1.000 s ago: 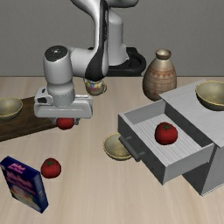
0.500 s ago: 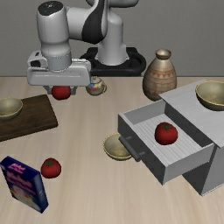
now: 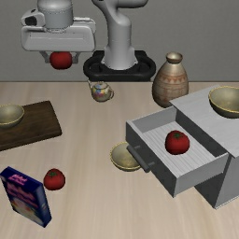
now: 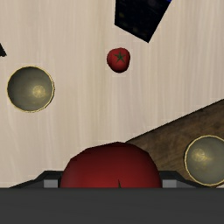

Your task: Pick the tomato next to the cutting board and place it on the porcelain bowl at the top of the cabinet

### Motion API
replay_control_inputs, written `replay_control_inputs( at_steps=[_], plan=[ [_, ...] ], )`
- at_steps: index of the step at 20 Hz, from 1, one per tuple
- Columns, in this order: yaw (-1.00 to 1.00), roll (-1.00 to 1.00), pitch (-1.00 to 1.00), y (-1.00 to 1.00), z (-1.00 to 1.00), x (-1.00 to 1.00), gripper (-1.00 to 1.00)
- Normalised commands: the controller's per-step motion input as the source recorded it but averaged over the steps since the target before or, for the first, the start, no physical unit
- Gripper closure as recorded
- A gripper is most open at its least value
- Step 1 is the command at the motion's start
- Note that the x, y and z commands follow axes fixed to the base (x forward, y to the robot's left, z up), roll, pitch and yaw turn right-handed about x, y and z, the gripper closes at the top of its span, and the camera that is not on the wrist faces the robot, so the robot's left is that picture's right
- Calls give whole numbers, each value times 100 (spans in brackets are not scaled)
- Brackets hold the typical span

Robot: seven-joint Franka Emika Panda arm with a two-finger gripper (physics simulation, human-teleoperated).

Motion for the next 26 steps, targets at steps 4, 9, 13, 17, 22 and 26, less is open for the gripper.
replay_control_inputs(
  at_steps=[4,9,13,17,22,26],
  plan=[
    [0,0,0,100,0,0,100],
    [0,0,0,100,0,0,100],
    [0,0,0,100,0,0,100],
    [0,0,0,100,0,0,100],
    [0,0,0,100,0,0,100],
    [0,0,0,100,0,0,100]
  ],
)
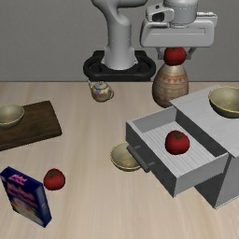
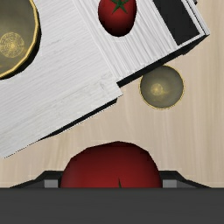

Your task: Pick the tomato next to the cutting board and place it on the porcelain bowl at the top of the cabinet

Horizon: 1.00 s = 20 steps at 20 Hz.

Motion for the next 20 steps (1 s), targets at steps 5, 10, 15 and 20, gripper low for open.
replay_control_inputs(
  at_steps=[5,10,15,20],
  plan=[
    [0,0,0,100,0,0,100],
    [0,0,0,100,0,0,100],
    [0,0,0,60,0,40,100],
    [0,0,0,0,0,100,100]
  ],
)
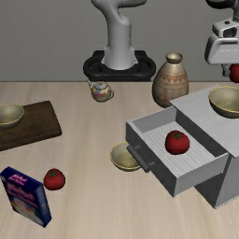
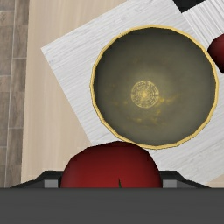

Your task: Pick the tomato next to the cutting board and place it on the porcelain bowl at the top of the cabinet

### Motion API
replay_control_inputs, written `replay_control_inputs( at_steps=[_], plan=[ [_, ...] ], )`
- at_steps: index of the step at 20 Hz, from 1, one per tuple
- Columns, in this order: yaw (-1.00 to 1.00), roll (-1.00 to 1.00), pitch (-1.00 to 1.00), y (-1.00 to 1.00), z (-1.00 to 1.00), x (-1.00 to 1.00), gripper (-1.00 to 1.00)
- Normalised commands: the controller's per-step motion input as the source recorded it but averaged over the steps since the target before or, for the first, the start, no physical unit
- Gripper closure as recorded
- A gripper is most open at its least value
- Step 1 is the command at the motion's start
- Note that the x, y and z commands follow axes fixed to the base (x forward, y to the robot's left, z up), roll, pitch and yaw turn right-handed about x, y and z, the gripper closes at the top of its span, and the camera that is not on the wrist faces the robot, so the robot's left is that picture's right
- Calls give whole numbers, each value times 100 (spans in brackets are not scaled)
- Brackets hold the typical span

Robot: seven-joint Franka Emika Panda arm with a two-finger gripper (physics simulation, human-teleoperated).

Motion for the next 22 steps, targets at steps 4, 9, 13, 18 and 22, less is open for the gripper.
replay_control_inputs(
  at_steps=[4,9,13,18,22],
  plan=[
    [0,0,0,0,0,100,100],
    [0,0,0,-60,-40,0,100],
    [0,0,0,0,0,0,-100],
    [0,0,0,0,0,0,-100],
    [0,0,0,0,0,0,-100]
  ],
)
